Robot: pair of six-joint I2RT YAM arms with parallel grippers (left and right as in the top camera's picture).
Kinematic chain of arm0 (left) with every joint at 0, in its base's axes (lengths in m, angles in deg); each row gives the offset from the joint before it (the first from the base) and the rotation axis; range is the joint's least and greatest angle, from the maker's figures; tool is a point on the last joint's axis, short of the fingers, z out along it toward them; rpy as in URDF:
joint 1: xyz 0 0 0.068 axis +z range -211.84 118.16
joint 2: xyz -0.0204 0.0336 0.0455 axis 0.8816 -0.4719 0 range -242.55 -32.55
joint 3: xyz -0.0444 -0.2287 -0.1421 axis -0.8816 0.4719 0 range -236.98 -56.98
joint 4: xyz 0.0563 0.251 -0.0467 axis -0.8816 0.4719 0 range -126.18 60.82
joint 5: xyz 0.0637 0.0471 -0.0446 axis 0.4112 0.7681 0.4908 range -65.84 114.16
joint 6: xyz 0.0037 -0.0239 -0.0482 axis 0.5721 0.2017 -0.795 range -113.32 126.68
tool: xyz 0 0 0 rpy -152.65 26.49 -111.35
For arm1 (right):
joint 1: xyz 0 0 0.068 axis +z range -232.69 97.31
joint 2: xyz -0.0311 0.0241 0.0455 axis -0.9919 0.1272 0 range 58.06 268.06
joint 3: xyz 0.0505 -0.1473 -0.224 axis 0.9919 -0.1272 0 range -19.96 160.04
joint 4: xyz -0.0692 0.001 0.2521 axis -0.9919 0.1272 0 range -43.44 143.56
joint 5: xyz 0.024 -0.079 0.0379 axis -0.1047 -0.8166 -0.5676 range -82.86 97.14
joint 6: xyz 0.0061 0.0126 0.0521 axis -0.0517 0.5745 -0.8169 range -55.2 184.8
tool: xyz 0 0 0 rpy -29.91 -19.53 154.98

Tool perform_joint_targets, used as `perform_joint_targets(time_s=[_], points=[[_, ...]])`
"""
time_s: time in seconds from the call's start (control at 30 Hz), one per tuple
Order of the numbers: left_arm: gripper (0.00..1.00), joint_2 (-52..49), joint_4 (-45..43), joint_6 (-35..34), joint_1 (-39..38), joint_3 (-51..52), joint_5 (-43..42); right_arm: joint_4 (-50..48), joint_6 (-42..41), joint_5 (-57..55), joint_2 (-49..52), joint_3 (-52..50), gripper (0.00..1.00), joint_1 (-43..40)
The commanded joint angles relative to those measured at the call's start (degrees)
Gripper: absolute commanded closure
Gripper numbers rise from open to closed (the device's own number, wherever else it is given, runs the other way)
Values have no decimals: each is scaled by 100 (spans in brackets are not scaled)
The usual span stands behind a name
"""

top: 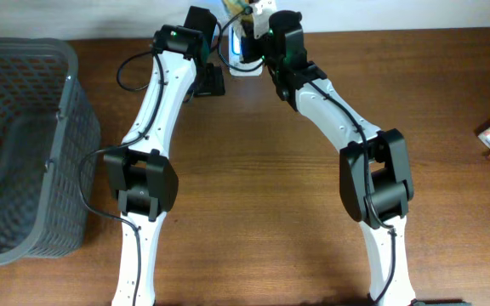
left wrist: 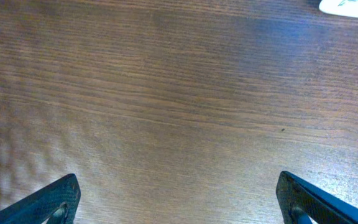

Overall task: Scan the item barcode
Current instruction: 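Carry the yellow bag to the right table edge and release it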

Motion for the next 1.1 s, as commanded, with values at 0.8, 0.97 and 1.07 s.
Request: perform_joint_targets(time_s=[0.8,0.97,1.07], points=[[1,-85,4,4,2,35,-44,5434,-1355,-1370,-1270,31,11,-5508],[1,-85,4,4,2,35,-44,5735,-1377,-1248,-2498,42,1,-5497],[1,-87,4,4,2,35,-44,6601,-1377,-219,-4048,33,1,-5458]])
